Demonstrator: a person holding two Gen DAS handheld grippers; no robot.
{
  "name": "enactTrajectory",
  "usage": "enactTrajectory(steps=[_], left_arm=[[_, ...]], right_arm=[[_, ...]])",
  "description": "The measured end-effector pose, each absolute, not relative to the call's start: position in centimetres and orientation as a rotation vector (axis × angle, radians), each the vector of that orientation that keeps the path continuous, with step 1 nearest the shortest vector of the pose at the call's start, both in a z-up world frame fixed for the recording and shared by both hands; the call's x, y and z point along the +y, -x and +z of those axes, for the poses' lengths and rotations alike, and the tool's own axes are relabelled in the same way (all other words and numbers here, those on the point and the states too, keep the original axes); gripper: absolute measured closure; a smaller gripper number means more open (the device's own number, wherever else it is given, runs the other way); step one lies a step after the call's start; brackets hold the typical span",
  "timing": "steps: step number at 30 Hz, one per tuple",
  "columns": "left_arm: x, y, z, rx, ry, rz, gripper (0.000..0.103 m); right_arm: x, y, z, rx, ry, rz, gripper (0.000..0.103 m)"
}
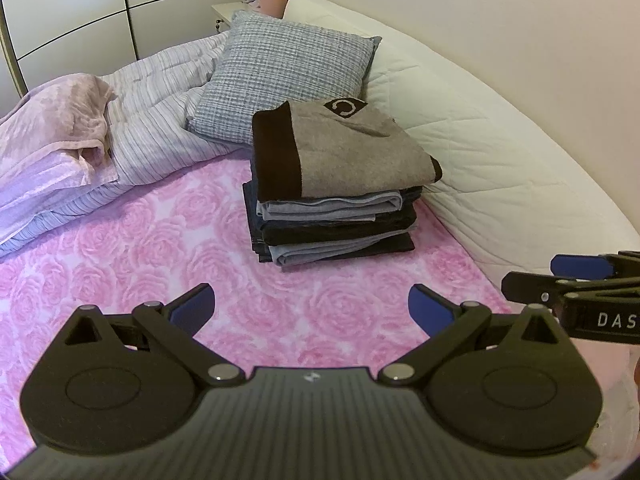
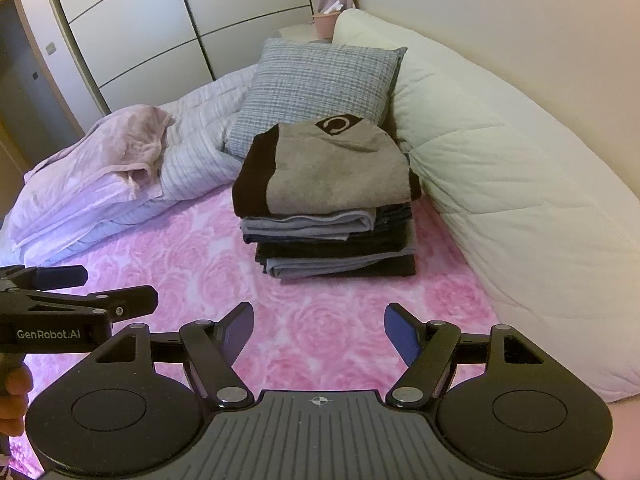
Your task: Fold large clothes
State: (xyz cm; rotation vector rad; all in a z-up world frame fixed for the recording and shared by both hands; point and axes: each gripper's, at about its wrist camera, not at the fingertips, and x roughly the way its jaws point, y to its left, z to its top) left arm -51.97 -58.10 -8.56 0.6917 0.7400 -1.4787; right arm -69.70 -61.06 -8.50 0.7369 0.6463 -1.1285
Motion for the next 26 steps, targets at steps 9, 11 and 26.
enactTrajectory(steps=[9, 11, 26], left_arm=[[-58.2, 51.9, -8.5, 0.737, -0.692, -1.475, 0.001], [-58.3, 52.0, -8.5, 0.738, -0.691, -1.475, 0.001], [-59.1, 53.3, -8.7, 0.739, -0.695, -1.479, 0.001]], right_arm=[[-61.4, 69.5, -8.6, 0.647, -0.735, -1.115, 0.034], [-61.4, 69.5, -8.6, 0.648, -0.737, -1.115, 0.034], [-62.0, 70.3, -8.7, 0.647, -0.744, -1.115, 0.034]])
